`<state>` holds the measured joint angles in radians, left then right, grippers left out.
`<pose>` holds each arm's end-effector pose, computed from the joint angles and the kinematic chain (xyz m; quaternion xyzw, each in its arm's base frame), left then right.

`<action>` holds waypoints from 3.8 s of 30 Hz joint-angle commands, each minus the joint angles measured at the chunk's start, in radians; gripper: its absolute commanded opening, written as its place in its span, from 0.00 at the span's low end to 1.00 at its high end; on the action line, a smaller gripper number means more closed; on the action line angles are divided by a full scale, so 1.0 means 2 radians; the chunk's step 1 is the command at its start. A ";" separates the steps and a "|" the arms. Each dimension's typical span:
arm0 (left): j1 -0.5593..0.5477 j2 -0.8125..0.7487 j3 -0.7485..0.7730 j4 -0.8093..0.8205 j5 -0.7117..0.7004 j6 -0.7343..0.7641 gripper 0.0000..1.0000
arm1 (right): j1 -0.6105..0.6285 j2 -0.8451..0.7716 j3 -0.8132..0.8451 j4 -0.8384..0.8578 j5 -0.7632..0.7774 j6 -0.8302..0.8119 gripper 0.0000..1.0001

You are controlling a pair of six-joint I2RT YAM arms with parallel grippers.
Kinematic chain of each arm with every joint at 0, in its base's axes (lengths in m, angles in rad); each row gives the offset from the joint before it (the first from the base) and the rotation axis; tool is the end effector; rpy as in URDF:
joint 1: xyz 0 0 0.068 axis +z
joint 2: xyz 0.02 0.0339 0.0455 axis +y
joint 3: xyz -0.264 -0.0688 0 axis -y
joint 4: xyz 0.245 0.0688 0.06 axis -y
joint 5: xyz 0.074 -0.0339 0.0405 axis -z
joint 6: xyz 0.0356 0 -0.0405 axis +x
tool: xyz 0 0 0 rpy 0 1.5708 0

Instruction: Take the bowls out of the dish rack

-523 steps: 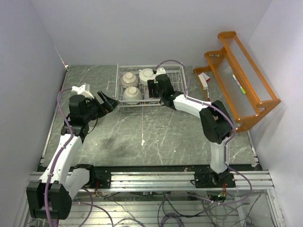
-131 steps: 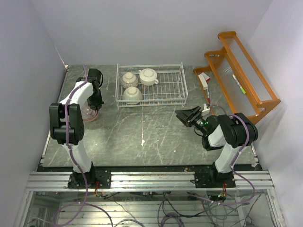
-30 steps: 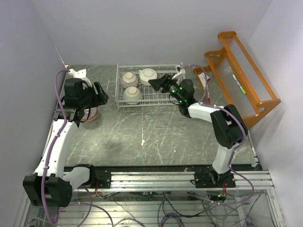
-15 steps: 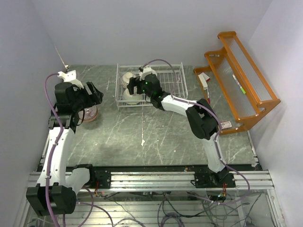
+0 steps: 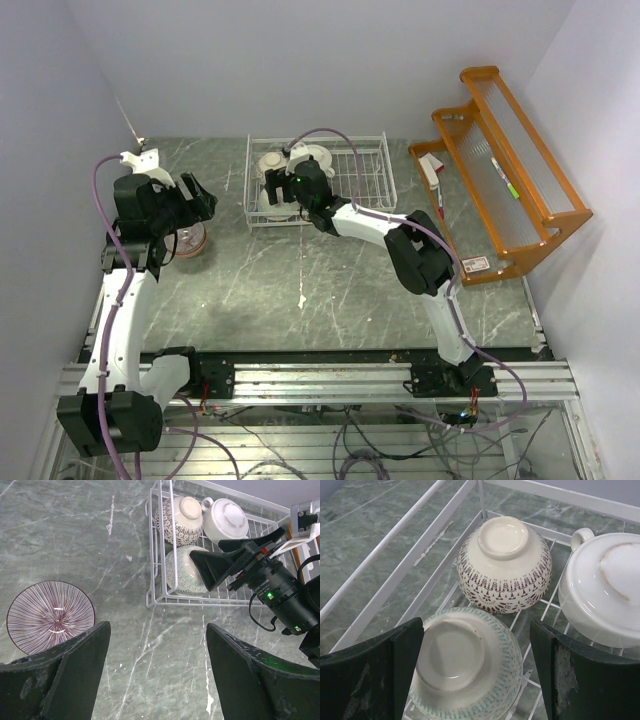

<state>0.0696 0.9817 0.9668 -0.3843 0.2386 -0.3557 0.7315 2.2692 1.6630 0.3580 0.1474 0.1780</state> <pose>0.2193 0.0069 0.3471 -0.1103 0.8226 -0.1764 0.5292 0.3988 0.3509 0.1986 -0.1715 0.7695 0.2168 0.5758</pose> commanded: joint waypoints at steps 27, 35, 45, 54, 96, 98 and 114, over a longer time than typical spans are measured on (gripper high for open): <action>0.007 0.009 -0.006 0.023 0.021 0.000 0.88 | 0.007 -0.057 -0.033 0.000 -0.037 0.007 0.85; 0.008 0.014 -0.007 0.023 0.024 0.001 0.88 | 0.007 -0.036 -0.018 -0.015 -0.039 0.004 0.84; 0.008 0.015 -0.007 0.020 0.019 0.000 0.89 | 0.010 -0.014 -0.009 -0.025 -0.027 -0.002 0.82; 0.008 0.017 -0.007 0.019 0.021 0.001 0.89 | 0.011 -0.011 -0.008 -0.023 -0.029 -0.002 0.72; 0.007 0.022 -0.008 0.020 0.025 0.001 0.89 | 0.003 -0.043 0.034 -0.061 -0.013 -0.004 0.00; 0.007 0.022 -0.007 0.019 0.025 0.001 0.89 | 0.003 -0.045 0.034 -0.062 -0.008 -0.008 0.00; 0.007 0.026 -0.008 0.022 0.030 -0.001 0.88 | -0.006 -0.085 0.011 -0.047 0.019 -0.024 0.00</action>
<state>0.0715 1.0321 0.9562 -0.3779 0.2630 -0.3557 0.7307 2.1841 1.6917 0.1959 0.1619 0.1387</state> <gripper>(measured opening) 0.884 0.542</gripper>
